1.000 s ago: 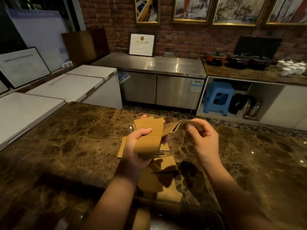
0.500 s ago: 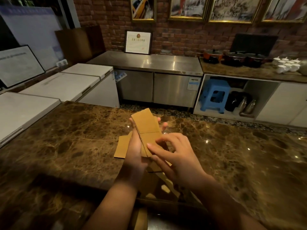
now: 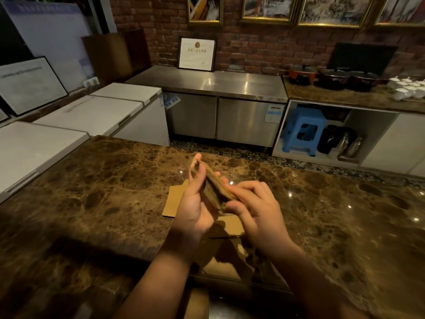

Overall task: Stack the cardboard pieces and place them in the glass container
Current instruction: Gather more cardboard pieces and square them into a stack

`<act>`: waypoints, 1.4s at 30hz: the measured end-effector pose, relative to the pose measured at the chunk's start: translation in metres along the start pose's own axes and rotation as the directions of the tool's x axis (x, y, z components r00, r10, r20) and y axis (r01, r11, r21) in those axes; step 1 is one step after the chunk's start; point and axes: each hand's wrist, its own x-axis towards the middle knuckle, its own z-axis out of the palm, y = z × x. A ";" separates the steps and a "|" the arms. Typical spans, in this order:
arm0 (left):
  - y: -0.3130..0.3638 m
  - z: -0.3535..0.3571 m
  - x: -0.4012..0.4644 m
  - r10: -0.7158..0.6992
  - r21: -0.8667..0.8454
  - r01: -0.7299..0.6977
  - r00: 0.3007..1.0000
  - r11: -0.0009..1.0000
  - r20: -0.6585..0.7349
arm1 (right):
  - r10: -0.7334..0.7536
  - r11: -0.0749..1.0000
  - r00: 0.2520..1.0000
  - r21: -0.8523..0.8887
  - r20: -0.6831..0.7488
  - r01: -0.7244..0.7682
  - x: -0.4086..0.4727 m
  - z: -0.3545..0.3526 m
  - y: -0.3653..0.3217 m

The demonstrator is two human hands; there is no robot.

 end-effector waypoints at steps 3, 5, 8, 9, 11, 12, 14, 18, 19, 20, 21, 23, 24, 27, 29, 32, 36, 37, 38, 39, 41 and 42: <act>-0.001 -0.002 -0.001 -0.091 0.049 0.091 0.996 0.995 0.004 | 0.082 0.989 0.996 0.129 -0.026 -0.078 0.006 -0.002 0.004; -0.002 -0.001 0.001 -0.128 0.063 0.130 0.991 0.990 -0.033 | 0.086 0.984 0.996 0.156 0.029 -0.090 0.005 -0.002 0.008; -0.002 0.003 0.004 -0.092 0.096 0.099 0.993 0.990 -0.070 | 0.130 0.966 0.989 0.215 0.067 -0.142 0.003 -0.002 0.010; -0.003 0.003 0.005 -0.068 0.106 0.076 0.995 0.991 -0.078 | 0.151 0.959 0.985 0.231 0.081 -0.166 0.003 -0.002 0.012; -0.005 0.005 0.006 -0.015 0.094 0.025 0.995 0.995 -0.101 | 0.213 0.926 0.965 0.282 0.154 -0.249 0.006 -0.005 0.012; -0.006 0.006 0.006 0.024 0.085 -0.013 0.992 0.996 -0.122 | 0.249 0.892 0.946 0.332 0.209 -0.308 0.008 -0.007 0.012; -0.009 0.006 0.008 0.124 0.098 -0.109 0.978 0.989 -0.170 | 0.311 0.791 0.901 0.443 0.303 -0.422 0.011 -0.010 0.008; -0.010 0.011 0.009 0.219 0.185 -0.184 0.957 0.965 -0.192 | 0.374 0.672 0.852 0.526 0.367 -0.522 0.018 -0.011 0.004; -0.009 0.012 0.008 0.225 0.190 -0.188 0.954 0.964 -0.199 | 0.376 0.653 0.846 0.539 0.379 -0.532 0.019 -0.012 0.004; -0.008 0.013 0.008 0.231 0.190 -0.192 0.950 0.963 -0.210 | 0.380 0.625 0.836 0.556 0.396 -0.548 0.020 -0.012 0.004; -0.007 0.013 0.007 0.240 0.196 -0.198 0.945 0.960 -0.222 | 0.383 0.579 0.819 0.580 0.426 -0.573 0.020 -0.013 0.005; -0.005 0.012 0.007 0.286 0.238 -0.233 0.931 0.943 -0.225 | 0.391 0.357 0.737 0.647 0.551 -0.673 0.018 -0.012 0.006; -0.006 0.012 0.007 0.316 0.282 -0.253 0.926 0.925 -0.207 | 0.400 0.182 0.676 0.670 0.619 -0.720 0.017 -0.011 0.006; -0.015 0.017 0.007 0.383 0.434 -0.334 0.923 0.837 -0.028 | 0.452 -0.191 0.514 0.642 0.729 -0.742 0.021 -0.010 0.006; -0.030 0.024 0.009 0.355 0.539 -0.392 0.918 0.746 0.176 | 0.490 -0.281 0.494 0.667 0.718 -0.690 0.022 -0.016 0.013; -0.050 0.034 0.020 0.189 0.626 -0.303 0.952 0.719 0.242 | 0.664 -0.088 0.558 0.793 0.498 -0.603 0.011 -0.039 0.033; -0.078 0.048 0.037 -0.116 0.597 0.076 0.993 0.799 0.029 | 0.652 0.732 0.721 0.440 -0.232 -0.521 -0.026 -0.077 0.065; -0.089 0.053 0.039 -0.139 0.683 0.086 0.990 0.726 0.023 | 0.582 0.800 0.758 0.377 -0.295 -0.468 -0.035 -0.081 0.072; -0.106 0.059 0.040 -0.154 0.769 0.077 0.988 0.635 0.028 | 0.518 0.851 0.784 0.301 -0.341 -0.431 -0.046 -0.083 0.079; -0.124 0.061 0.041 -0.148 0.826 0.054 0.988 0.561 0.036 | 0.480 0.877 0.796 0.239 -0.370 -0.417 -0.055 -0.082 0.087; -0.160 0.062 0.042 -0.088 0.859 0.063 0.996 0.508 -0.021 | 0.482 0.876 0.774 0.241 -0.411 -0.417 -0.075 -0.078 0.099; -0.174 0.057 0.044 -0.055 0.851 0.077 0.997 0.519 -0.056 | 0.547 0.832 0.730 0.366 -0.410 -0.417 -0.082 -0.074 0.101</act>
